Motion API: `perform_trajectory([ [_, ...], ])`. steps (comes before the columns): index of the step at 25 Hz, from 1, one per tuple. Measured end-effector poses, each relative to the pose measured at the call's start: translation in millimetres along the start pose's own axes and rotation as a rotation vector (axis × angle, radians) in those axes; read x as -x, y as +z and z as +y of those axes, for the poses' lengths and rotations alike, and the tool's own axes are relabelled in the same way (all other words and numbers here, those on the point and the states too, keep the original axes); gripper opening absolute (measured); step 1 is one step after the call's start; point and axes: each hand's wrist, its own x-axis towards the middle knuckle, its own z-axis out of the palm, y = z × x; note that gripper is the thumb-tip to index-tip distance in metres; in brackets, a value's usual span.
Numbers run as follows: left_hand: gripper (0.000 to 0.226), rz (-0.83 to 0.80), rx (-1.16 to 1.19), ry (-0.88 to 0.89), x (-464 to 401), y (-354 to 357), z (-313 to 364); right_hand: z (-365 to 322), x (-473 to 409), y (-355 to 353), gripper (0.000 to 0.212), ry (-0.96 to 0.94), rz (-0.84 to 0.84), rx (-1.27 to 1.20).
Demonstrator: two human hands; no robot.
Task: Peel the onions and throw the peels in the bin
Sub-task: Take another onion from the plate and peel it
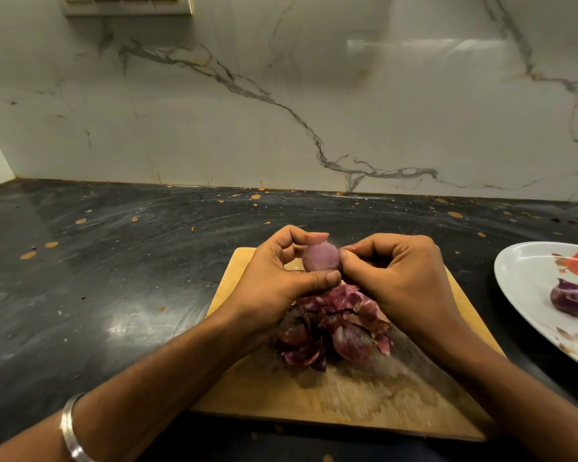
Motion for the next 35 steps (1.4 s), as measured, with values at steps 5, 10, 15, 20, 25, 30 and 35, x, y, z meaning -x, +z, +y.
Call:
perform_trajectory([
  [5,0.043,-0.001,0.026,-0.022,0,-1,2,-1,1,-2,0.008,0.023,-0.048,-0.057],
  [10,0.045,-0.008,-0.038,-0.009,4,3,3,0,3,2,0.011,-0.048,0.033,0.085],
  [15,0.048,-0.043,0.126,-0.098,3,7,7,5,2,3,0.009,0.017,0.087,0.015],
  [20,0.050,-0.048,0.249,-0.167,0,5,13,10,0,0,0.015,0.077,0.114,-0.016],
  [25,0.038,-0.063,0.349,-0.196,-3,2,16,9,-1,-1,0.011,0.106,0.088,0.015],
  [30,0.031,-0.008,0.388,-0.216,-5,-1,15,4,2,-1,0.017,0.045,-0.001,0.054],
  [35,0.028,0.017,0.373,-0.218,-6,-1,14,1,3,3,0.012,-0.046,-0.040,0.093],
])
